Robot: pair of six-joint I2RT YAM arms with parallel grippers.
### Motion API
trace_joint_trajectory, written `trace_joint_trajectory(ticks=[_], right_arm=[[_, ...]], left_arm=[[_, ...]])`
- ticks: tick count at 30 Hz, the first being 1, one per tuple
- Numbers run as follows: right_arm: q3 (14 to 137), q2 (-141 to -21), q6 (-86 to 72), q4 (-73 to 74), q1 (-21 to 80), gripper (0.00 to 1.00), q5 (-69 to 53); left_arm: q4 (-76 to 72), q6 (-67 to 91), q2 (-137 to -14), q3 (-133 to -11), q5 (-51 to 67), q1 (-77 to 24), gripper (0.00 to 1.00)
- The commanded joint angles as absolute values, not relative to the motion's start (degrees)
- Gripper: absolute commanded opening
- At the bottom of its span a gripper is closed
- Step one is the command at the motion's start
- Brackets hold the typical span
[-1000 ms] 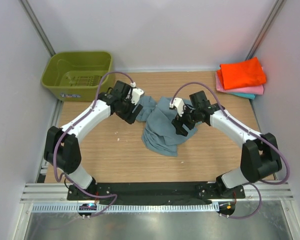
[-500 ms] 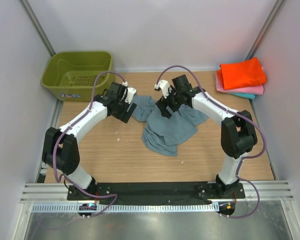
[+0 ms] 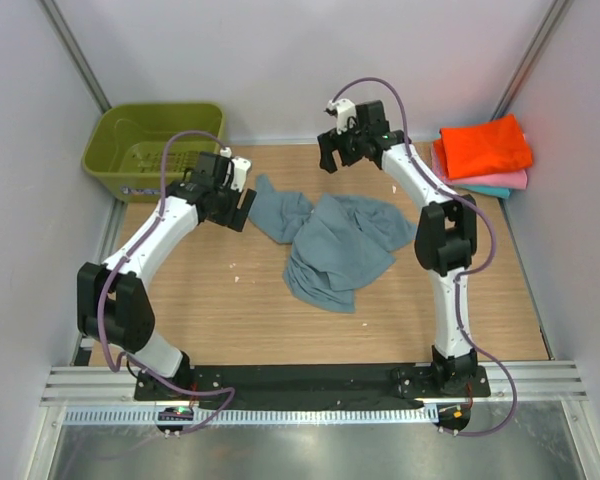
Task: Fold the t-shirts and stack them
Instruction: Flatten the tshirt out
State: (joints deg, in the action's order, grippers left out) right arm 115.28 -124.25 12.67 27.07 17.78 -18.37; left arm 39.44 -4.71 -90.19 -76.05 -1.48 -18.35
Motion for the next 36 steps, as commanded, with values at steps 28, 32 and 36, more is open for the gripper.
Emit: trace_joint_trajectory(ticks=[28, 32, 36], right_arm=[[134.6, -149.9, 1.6, 30.3, 22.6, 0.90, -35.2], [134.6, -150.4, 1.9, 30.2, 22.5, 0.89, -34.3], [134.5, -150.6, 2.5, 30.5, 22.6, 0.86, -34.3]], left_arm=[[41.1, -6.4, -90.9, -77.2, -3.3, -18.3, 0.78], [41.1, -6.4, -91.2, -77.3, -3.4, -18.2, 0.78], [41.0, -6.4, -91.7, -77.7, -3.4, -18.3, 0.78]])
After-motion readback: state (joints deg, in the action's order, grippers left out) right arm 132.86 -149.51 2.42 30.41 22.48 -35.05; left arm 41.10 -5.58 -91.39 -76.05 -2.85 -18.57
